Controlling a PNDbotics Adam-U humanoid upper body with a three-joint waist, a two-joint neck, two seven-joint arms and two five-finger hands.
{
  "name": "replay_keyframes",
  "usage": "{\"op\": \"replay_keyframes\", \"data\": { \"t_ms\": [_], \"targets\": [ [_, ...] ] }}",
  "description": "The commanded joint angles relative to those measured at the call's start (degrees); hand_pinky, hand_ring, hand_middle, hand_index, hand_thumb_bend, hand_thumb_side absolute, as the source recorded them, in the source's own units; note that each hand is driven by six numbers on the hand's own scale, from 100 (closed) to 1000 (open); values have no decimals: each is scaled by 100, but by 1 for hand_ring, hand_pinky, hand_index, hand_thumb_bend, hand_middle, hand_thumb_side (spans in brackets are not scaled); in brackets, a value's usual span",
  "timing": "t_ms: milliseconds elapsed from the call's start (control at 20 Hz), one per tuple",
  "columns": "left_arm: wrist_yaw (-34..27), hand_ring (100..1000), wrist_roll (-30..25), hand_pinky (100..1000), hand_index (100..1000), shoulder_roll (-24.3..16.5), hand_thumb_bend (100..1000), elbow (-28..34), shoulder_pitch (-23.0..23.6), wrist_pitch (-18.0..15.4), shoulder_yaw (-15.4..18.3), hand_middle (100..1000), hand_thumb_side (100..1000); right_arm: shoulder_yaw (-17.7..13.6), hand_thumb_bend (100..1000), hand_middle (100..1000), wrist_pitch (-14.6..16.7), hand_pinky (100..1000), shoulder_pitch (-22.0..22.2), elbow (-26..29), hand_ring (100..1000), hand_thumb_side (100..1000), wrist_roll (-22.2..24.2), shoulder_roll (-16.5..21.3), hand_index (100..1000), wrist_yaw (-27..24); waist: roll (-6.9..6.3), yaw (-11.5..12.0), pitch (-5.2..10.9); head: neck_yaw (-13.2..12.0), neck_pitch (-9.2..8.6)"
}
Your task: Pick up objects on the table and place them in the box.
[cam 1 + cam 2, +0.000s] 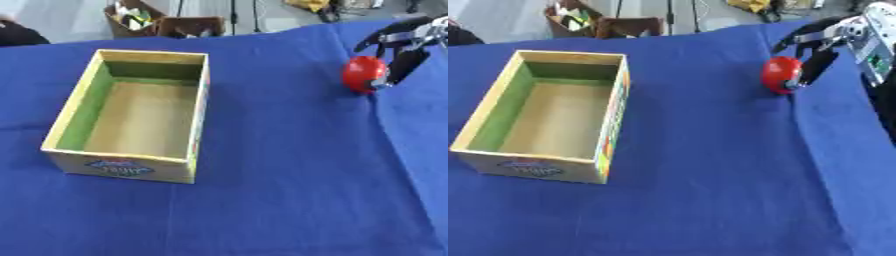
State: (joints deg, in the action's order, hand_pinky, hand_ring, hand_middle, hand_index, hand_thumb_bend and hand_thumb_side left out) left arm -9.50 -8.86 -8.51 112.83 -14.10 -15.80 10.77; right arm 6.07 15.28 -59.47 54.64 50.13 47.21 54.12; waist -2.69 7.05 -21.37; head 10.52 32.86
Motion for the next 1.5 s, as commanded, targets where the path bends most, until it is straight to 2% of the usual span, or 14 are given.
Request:
{"op": "replay_keyframes", "data": {
  "t_ms": [50, 450, 700, 1050, 1200, 1500],
  "targets": [
    [-10, 320, -21, 174, 697, -111, 100, 78, -39, -9, -18, 367, 745, -37, 363, 976, 5, 692, -105, -32, 849, 423, 10, 210, 1000, 225, 8, 2, 103, 23, -56],
    [-20, 320, -34, 174, 697, -102, 100, 78, -48, -10, -26, 367, 746, -55, 397, 947, -35, 633, -90, -162, 810, 456, -227, 153, 1000, 404, -4, 14, 89, 64, -80],
    [-24, 321, -35, 174, 697, -95, 100, 74, -50, -12, -27, 368, 746, -40, 396, 907, -25, 565, -98, -194, 761, 483, -379, 86, 1000, 272, -15, 26, 84, 76, -76],
    [-23, 321, -42, 174, 696, -88, 100, 71, -52, -10, -29, 368, 744, 8, 446, 898, -46, 547, -118, -219, 748, 505, -481, 10, 1000, 127, -18, 36, 72, 89, -65],
    [-24, 321, -45, 174, 696, -84, 100, 72, -52, -9, -29, 368, 744, 24, 441, 894, -55, 540, -117, -227, 744, 505, -480, -3, 1000, 134, -17, 45, 66, 87, -69],
    [-23, 322, -49, 174, 696, -81, 100, 73, -54, -9, -28, 368, 744, 36, 370, 877, -61, 510, -105, -232, 717, 477, -577, -6, 1000, 228, -16, 53, 58, 83, -66]
  ]
}}
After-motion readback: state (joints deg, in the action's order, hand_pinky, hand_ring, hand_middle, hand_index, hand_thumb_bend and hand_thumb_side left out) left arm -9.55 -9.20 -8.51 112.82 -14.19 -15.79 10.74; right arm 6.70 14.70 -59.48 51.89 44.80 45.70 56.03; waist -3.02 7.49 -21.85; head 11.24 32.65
